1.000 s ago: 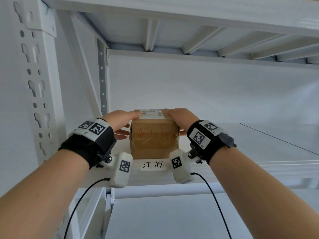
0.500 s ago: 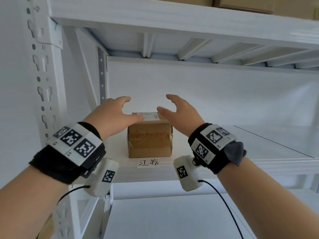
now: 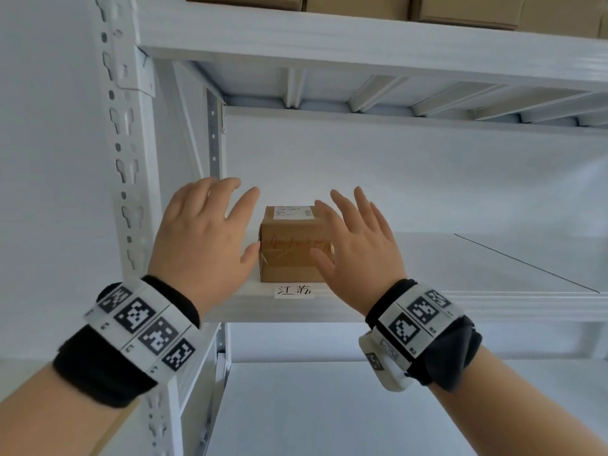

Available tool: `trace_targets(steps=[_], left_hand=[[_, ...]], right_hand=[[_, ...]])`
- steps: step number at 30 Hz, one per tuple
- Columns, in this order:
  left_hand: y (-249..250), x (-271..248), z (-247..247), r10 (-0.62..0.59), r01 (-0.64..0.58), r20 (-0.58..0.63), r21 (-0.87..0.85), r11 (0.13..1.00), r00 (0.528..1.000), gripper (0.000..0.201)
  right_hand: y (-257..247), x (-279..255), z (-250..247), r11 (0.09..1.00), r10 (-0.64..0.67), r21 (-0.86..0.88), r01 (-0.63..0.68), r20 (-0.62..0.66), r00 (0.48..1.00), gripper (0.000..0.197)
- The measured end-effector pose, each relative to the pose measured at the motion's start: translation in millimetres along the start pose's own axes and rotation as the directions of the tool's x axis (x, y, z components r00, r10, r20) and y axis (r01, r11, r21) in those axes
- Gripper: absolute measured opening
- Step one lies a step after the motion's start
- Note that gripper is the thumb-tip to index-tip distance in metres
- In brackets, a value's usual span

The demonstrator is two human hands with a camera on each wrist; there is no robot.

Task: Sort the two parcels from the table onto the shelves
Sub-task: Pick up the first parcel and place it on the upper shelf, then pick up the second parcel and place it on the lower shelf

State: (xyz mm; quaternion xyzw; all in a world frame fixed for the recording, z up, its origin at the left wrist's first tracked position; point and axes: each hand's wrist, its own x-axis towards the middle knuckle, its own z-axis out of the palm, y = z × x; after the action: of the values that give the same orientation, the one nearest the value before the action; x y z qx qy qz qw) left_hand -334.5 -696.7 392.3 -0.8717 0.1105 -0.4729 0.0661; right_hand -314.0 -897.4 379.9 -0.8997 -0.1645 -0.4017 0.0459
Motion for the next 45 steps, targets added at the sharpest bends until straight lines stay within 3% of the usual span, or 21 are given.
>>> trace_targets(steps=[7, 14, 19, 27, 34, 40, 45], left_hand=[[-11.7, -27.5, 0.3, -0.016, 0.016, 0.044, -0.005, 1.000, 0.999, 0.060], [-44.7, -52.3, -3.9, -0.048, 0.049, 0.053, -0.012, 0.999, 0.997, 0.058], [-106.6, -85.3, -12.9, -0.092, 0.090, 0.082, 0.027, 0.996, 0.992, 0.057], [-251.4, -157.2, -48.5, -0.202, 0.179, 0.119, 0.183, 0.967, 0.972, 0.057], [-355.3, -222.5, -71.8, -0.269, 0.219, 0.156, 0.279, 0.935, 0.950, 0.059], [-411.6, -258.3, -67.1, -0.311, 0.238, 0.234, 0.295, 0.926, 0.921, 0.059], [-429.9, -269.8, -42.0, -0.313, 0.248, 0.251, 0.258, 0.934, 0.916, 0.059]], right_hand=[[-24.5, -13.2, 6.6, 0.999, -0.003, 0.053, 0.002, 0.025, 1.000, 0.062], [-71.0, -10.5, 12.8, 0.991, -0.056, 0.116, 0.064, -0.077, 0.995, 0.060], [-146.4, -2.0, 29.6, 0.974, -0.118, 0.184, 0.134, -0.097, 0.988, 0.061], [-313.7, 16.2, 59.1, 0.907, -0.238, 0.334, 0.257, -0.097, 0.966, 0.060], [-430.3, 22.8, 96.0, 0.863, -0.253, 0.443, 0.243, -0.038, 0.967, 0.063], [-485.3, 21.1, 128.6, 0.867, -0.273, 0.456, 0.200, 0.101, 0.957, 0.064], [-495.1, 28.8, 152.9, 0.884, -0.269, 0.437, 0.165, 0.187, 0.945, 0.063]])
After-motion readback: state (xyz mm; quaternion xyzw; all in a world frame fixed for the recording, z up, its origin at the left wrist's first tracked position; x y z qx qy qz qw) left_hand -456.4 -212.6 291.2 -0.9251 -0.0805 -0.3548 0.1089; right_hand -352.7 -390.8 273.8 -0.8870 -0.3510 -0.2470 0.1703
